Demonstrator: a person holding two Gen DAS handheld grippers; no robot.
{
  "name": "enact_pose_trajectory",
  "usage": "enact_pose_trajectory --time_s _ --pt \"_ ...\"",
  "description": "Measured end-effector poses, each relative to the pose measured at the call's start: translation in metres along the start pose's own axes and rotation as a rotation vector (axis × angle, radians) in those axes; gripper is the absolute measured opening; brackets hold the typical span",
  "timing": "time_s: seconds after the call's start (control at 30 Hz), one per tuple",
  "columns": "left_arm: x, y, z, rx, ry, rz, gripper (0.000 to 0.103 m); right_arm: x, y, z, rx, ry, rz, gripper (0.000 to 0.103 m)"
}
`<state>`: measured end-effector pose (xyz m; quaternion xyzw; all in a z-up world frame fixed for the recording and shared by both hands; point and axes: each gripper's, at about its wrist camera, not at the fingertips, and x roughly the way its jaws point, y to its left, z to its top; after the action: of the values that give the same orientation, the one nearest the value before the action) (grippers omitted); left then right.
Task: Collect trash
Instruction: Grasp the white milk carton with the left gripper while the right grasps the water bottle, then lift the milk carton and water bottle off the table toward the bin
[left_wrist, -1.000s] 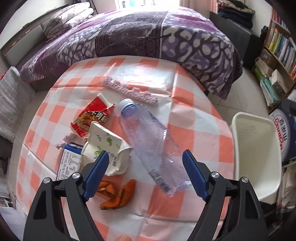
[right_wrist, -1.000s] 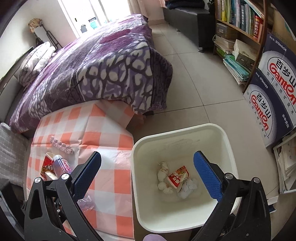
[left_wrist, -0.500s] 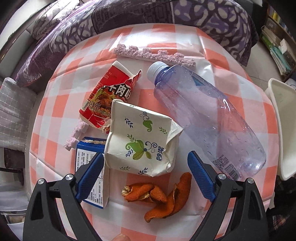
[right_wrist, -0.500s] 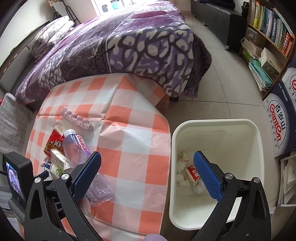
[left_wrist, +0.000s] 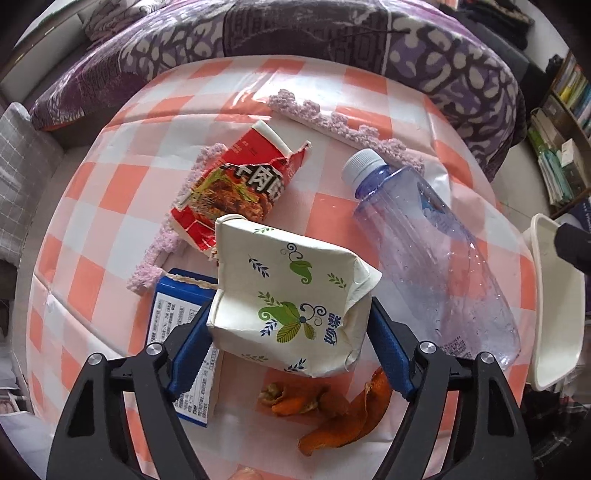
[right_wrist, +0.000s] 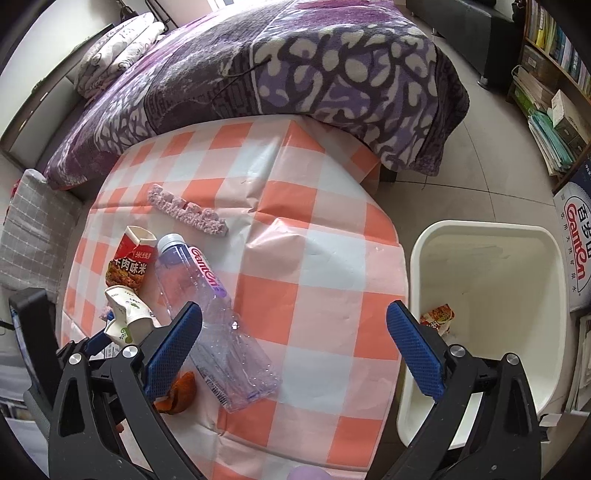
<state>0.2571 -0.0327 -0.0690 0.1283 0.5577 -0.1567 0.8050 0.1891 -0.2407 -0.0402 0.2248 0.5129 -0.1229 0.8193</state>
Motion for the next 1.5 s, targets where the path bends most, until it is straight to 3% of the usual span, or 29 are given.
enact_pose_trajectory --time_s 0.2,0.4,0.63,0.7,0.77,0.8,1.1,1.5 --pt "-0.047 0.040 -0.002 -0.128 -0.093 -0.057 0.078 0.012 0.023 -0.008 -0.050 0.027 0.005 0.096" --pt "-0.082 0.090 -0.011 -0.347 -0.161 -0.209 0.078 0.026 0.055 -0.021 -0.160 0.038 -0.023 0.096" --pt "-0.092 0.125 -0.021 -0.496 -0.182 -0.359 0.078 0.050 0.072 -0.030 -0.240 0.082 -0.075 0.096" --pt "-0.089 0.133 -0.023 -0.536 -0.178 -0.385 0.078 0.056 0.073 -0.032 -0.242 0.084 -0.081 0.091" --pt "-0.087 0.140 -0.026 -0.569 -0.172 -0.406 0.078 0.061 0.076 -0.033 -0.261 0.102 -0.066 0.064" --pt "-0.086 0.144 -0.026 -0.585 -0.170 -0.413 0.078 0.061 0.077 -0.033 -0.265 0.098 -0.066 0.064" --pt "-0.090 0.151 -0.028 -0.627 -0.200 -0.391 0.078 0.029 0.073 -0.026 -0.217 0.000 0.019 0.063" --pt "-0.101 0.122 -0.020 -0.562 -0.267 -0.213 0.078 -0.015 0.061 -0.016 -0.180 -0.153 0.065 0.063"
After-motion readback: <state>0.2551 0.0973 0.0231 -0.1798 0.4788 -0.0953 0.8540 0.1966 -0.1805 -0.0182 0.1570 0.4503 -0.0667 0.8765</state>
